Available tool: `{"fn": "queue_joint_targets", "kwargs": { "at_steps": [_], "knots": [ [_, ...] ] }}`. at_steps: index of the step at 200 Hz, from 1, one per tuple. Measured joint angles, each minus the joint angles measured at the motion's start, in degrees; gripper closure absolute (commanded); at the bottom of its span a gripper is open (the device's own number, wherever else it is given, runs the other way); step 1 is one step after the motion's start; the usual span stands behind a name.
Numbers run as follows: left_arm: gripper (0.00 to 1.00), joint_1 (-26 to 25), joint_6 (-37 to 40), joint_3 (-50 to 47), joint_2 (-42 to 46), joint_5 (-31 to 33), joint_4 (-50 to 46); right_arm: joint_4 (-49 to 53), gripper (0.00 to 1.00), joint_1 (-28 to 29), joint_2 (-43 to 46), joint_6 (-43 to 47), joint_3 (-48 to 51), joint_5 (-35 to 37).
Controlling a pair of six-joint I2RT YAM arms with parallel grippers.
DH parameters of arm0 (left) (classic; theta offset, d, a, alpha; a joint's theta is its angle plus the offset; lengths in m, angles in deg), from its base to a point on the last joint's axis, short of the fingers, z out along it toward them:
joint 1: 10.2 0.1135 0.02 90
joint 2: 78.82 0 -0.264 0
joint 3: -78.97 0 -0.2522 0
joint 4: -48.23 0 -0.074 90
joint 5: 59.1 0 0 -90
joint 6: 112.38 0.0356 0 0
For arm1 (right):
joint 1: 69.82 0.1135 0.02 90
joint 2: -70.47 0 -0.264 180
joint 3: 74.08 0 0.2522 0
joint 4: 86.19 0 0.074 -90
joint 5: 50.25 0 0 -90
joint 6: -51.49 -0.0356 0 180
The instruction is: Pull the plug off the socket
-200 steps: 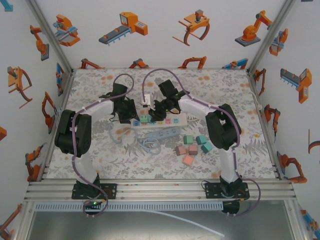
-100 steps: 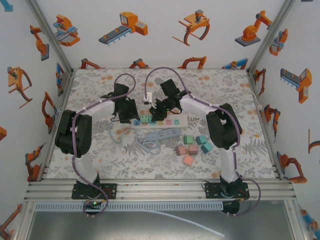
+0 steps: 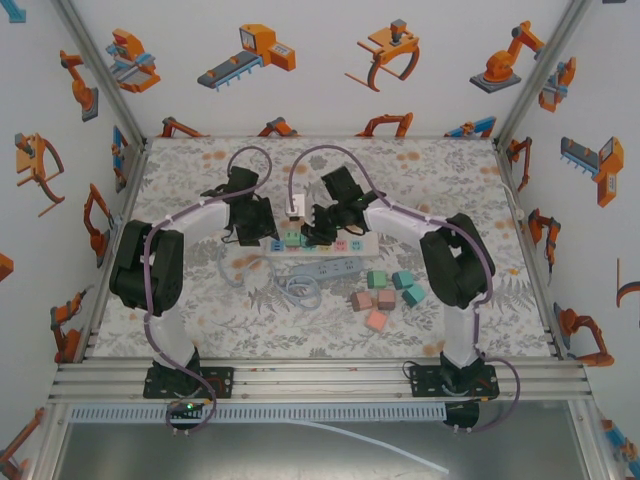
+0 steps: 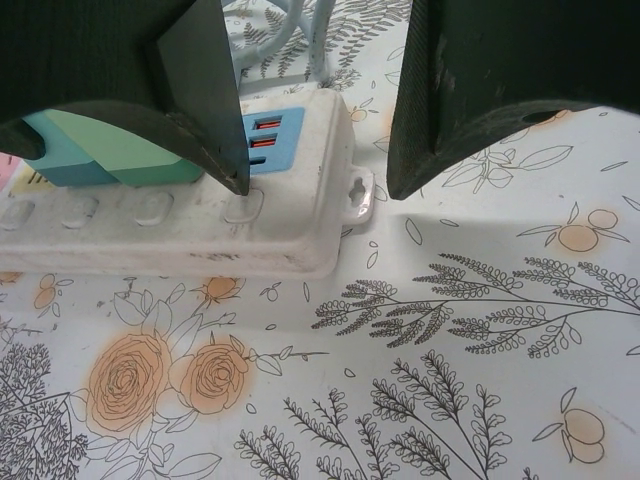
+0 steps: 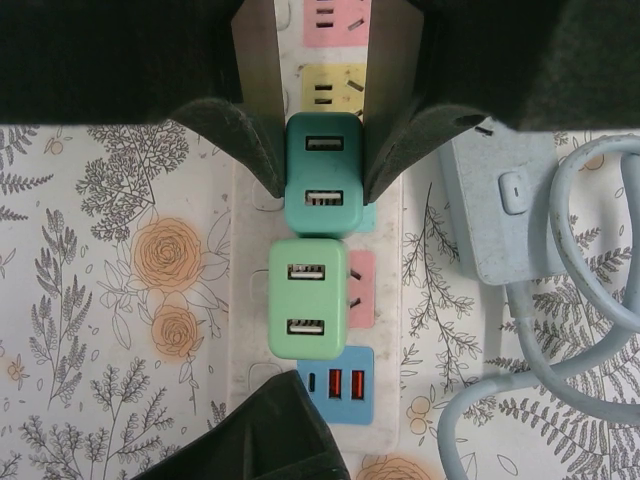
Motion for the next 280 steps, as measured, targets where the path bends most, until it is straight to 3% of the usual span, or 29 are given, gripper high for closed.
{"fn": "queue_joint_targets", "kwargs": {
  "at_steps": [114,226,280],
  "knots": [
    [0.48,-0.46,0.39,0.31,0.17,1.86,0.15,-4.15,0.93,-2.1,0.5,-8.61,1.46,-1.9],
    [0.48,-2.45,0.9,1.09,-0.24,4.68,0.33,-1.62,0.95,-1.53,6.23,-0.11,0.48,0.26],
    [0.45,-2.6,1.03,1.09,-0.15,4.85,0.46,-3.17,0.96,-1.53,7.56,-3.85,1.01,0.28]
  ]
}}
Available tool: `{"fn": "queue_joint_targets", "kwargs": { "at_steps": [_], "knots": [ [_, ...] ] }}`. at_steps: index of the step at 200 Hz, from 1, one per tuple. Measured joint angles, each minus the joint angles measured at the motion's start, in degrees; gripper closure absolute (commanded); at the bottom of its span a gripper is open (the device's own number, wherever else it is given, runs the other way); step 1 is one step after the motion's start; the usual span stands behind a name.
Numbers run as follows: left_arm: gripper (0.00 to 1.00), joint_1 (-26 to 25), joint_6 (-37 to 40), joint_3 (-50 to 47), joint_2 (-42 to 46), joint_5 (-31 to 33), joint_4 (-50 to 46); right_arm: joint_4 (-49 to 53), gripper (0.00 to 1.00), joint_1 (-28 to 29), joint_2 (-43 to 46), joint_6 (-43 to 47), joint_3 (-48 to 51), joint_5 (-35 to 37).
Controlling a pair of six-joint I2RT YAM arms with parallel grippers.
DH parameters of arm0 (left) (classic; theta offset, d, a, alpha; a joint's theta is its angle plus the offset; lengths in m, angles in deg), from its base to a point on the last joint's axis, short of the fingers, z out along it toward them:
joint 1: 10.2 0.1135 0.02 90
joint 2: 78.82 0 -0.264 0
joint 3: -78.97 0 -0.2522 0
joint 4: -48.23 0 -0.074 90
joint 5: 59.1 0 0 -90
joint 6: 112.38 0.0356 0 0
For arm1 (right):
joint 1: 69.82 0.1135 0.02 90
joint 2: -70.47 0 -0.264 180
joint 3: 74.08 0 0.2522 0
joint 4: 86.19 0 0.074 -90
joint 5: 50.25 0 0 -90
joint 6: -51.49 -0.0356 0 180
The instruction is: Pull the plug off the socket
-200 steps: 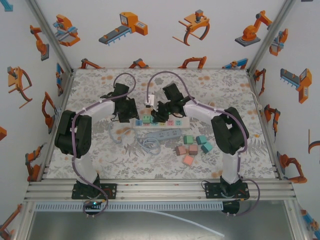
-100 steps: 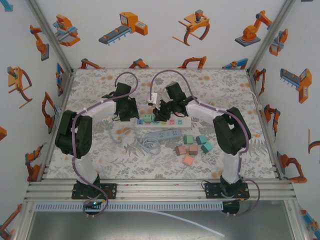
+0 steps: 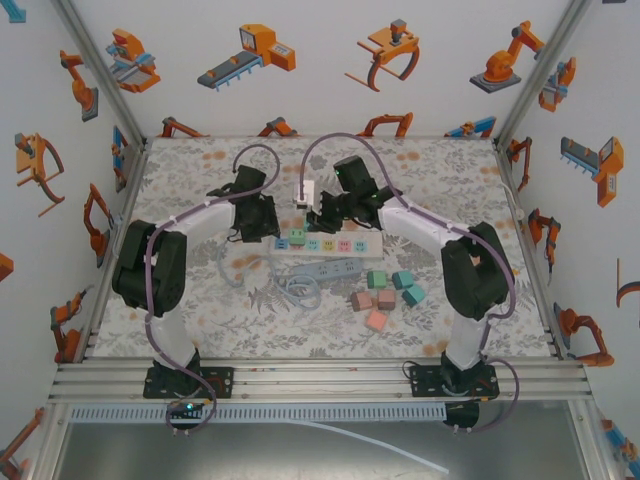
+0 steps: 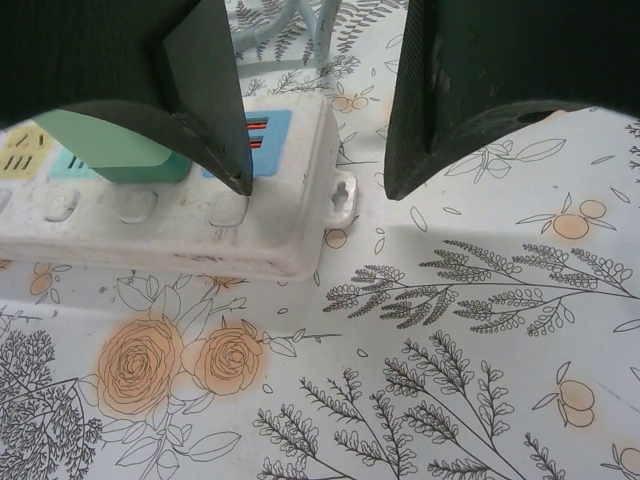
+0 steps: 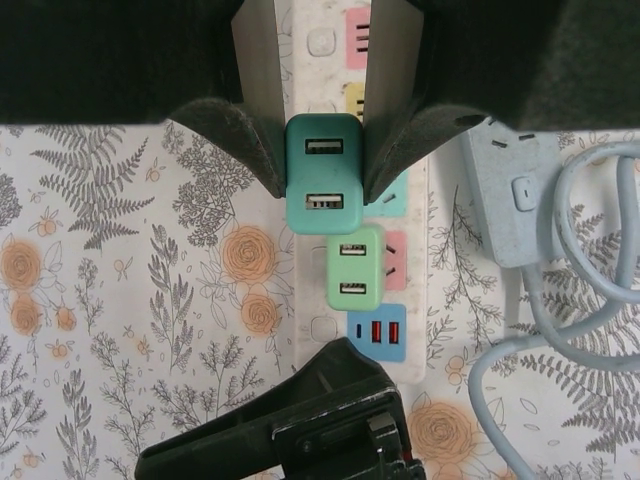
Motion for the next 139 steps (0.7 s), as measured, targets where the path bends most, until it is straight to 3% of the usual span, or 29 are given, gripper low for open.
{"fn": "queue_joint_targets", "kwargs": {
  "at_steps": [47,92,114,139],
  "knots": [
    [0.42,-0.07,2.49,-2.69,3.48,0.04,0.72,-9.38,0.95,-0.02,11.47,-15.67,7.34,3.04],
    [0.41,-0.07,7.76,-6.91,16.35,-2.08,6.62,-14.93,0.94,-3.56,24.46,-38.82,14.99,7.08],
    [0.4,-0.07,11.69,-10.03,23.15,-6.56,12.44,-15.02,0.95,-8.41,31.34,-49.0,20.81,8.66],
    [0.38,-0.07,18.56,-14.38,28.48,-17.27,19.3,-12.52,0.95,-14.16,40.15,-57.92,27.04,11.08]
  ]
}}
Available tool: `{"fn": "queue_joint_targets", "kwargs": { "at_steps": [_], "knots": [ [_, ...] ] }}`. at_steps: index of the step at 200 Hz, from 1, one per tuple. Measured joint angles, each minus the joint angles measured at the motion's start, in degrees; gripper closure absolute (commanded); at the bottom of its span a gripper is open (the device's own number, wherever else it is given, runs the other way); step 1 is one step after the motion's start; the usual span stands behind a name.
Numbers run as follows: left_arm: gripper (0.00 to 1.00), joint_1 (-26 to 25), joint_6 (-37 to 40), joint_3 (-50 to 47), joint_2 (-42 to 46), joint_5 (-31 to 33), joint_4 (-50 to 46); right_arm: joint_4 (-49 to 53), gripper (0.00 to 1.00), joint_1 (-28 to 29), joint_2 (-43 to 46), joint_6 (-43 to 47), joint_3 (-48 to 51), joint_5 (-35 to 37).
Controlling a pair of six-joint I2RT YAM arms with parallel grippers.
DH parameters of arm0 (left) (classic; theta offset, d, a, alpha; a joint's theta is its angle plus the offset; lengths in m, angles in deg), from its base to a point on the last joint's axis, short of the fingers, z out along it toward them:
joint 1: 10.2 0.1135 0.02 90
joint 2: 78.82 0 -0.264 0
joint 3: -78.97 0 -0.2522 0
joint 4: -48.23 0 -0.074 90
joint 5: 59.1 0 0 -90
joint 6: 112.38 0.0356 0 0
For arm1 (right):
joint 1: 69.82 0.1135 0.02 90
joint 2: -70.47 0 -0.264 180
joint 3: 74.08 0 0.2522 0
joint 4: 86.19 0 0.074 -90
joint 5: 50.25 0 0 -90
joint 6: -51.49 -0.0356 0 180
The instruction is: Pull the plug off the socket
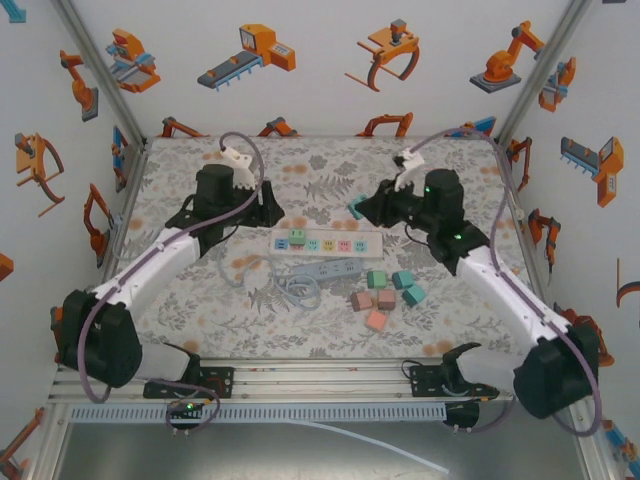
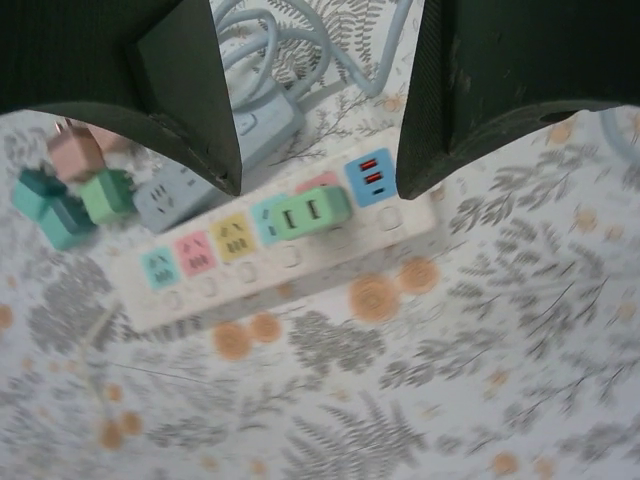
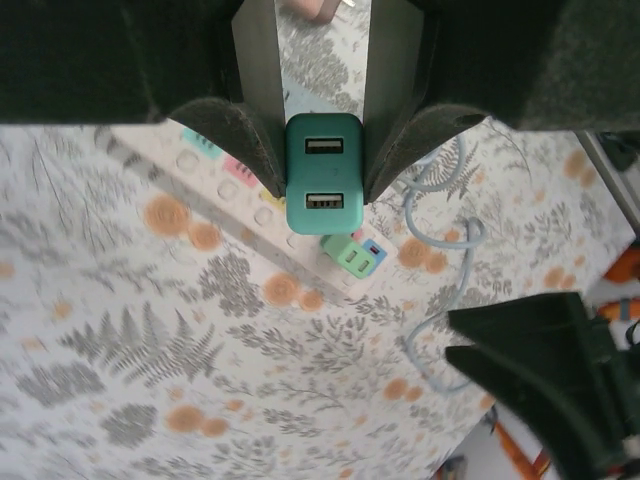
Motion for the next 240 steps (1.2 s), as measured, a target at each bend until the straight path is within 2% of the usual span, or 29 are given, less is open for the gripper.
{"fn": "queue_joint_targets", "kwargs": {
  "at_steps": [25,54,100,145,160,240],
  "knots": [
    [0.31,-0.07,7.08,-3.34,2.75,-11.87,4.02,3.23,0.95,-4.5,10.86,-6.84,6.54,3.34],
    [0.25,-0.35,16.33,-4.2,4.15,-25.99,4.61,9.42,0.95,-5.42,23.08,-12.2,13.2,7.98],
    [0.09,-3.26,26.25,-6.64,7.89,-39.32,5.68,22.49,0.96,-5.42,36.61,-21.33,21.31,11.56],
    [0.0,-5.75,32.33,-6.78,7.69,-45.11,4.92,33.16,0.96,-5.42,41.11,-28.15,27.69,9.66],
    [0.03,-5.97,33.4,-6.78,7.48,-45.77,4.57,35.85,0.95,-5.42,40.61,-28.59,28.0,9.01],
    [0.03,-6.8,45.07,-6.78,6.86,-47.82,-5.35,38.99,0.9,-5.42,28.17,-27.17,29.94,7.56]
  ]
}}
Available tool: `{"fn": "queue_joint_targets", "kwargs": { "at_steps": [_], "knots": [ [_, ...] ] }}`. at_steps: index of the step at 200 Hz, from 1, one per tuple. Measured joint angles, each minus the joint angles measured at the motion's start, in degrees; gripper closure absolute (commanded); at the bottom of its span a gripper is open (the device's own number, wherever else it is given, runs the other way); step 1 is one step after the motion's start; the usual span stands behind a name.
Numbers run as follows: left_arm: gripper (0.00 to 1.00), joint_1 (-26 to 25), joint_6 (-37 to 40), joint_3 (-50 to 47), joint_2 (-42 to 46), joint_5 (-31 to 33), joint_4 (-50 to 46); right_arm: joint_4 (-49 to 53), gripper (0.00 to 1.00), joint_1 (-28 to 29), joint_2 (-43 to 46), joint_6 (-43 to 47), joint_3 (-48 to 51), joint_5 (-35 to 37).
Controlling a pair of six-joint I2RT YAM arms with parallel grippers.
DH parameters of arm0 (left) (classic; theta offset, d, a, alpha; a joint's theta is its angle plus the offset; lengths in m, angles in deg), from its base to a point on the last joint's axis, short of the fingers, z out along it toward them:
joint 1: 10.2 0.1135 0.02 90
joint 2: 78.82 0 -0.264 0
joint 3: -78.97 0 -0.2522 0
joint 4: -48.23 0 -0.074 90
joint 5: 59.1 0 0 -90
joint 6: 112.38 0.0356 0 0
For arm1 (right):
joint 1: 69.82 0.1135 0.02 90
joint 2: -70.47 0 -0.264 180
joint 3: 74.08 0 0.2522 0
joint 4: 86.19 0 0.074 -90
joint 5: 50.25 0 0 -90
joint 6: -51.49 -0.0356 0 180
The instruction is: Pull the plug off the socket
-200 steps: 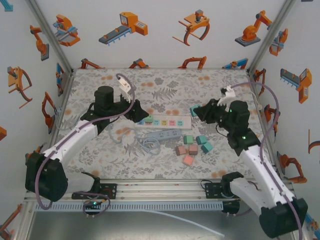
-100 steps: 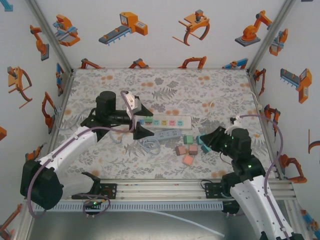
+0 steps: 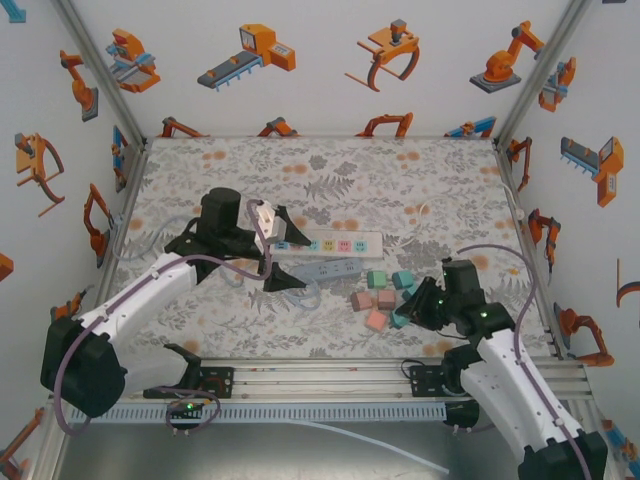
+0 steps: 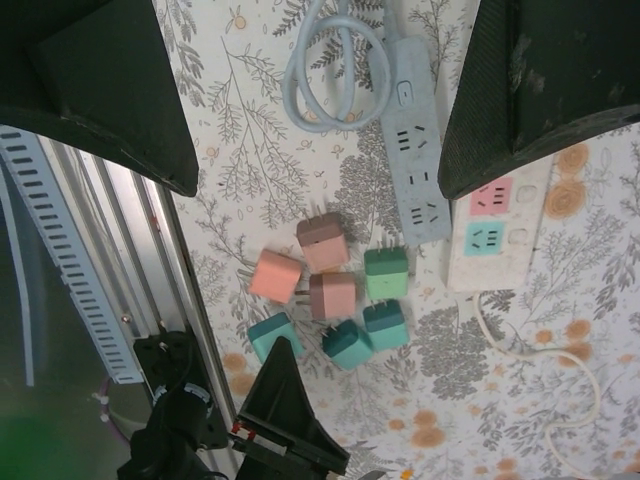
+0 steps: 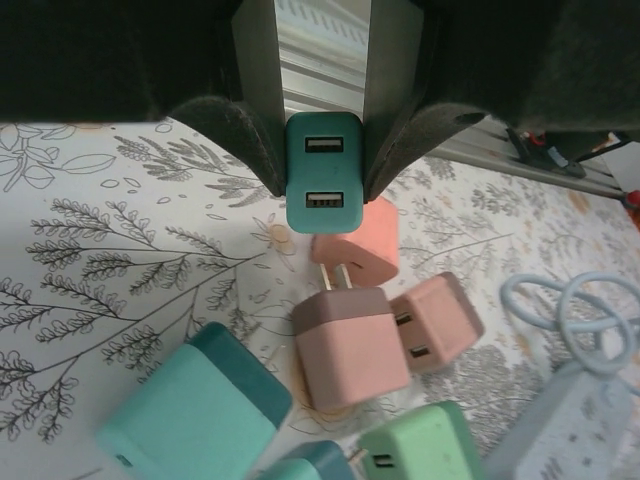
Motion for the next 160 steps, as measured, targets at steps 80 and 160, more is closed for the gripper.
{"fn": "queue_joint_targets", "kwargs": {
  "at_steps": [80,160],
  "knots": [
    [0.03,-0.44,2.84,0.0,-0.98,0.42,-2.56,-8.98,0.57,-0.04,1.68,-0.52,6.47,-1.33],
    [0.03,-0.87,1.7,0.0,-1.44,7.63,-2.08,-5.33,0.47,-0.04,6.56,0.37,6.56,4.33]
  ]
}}
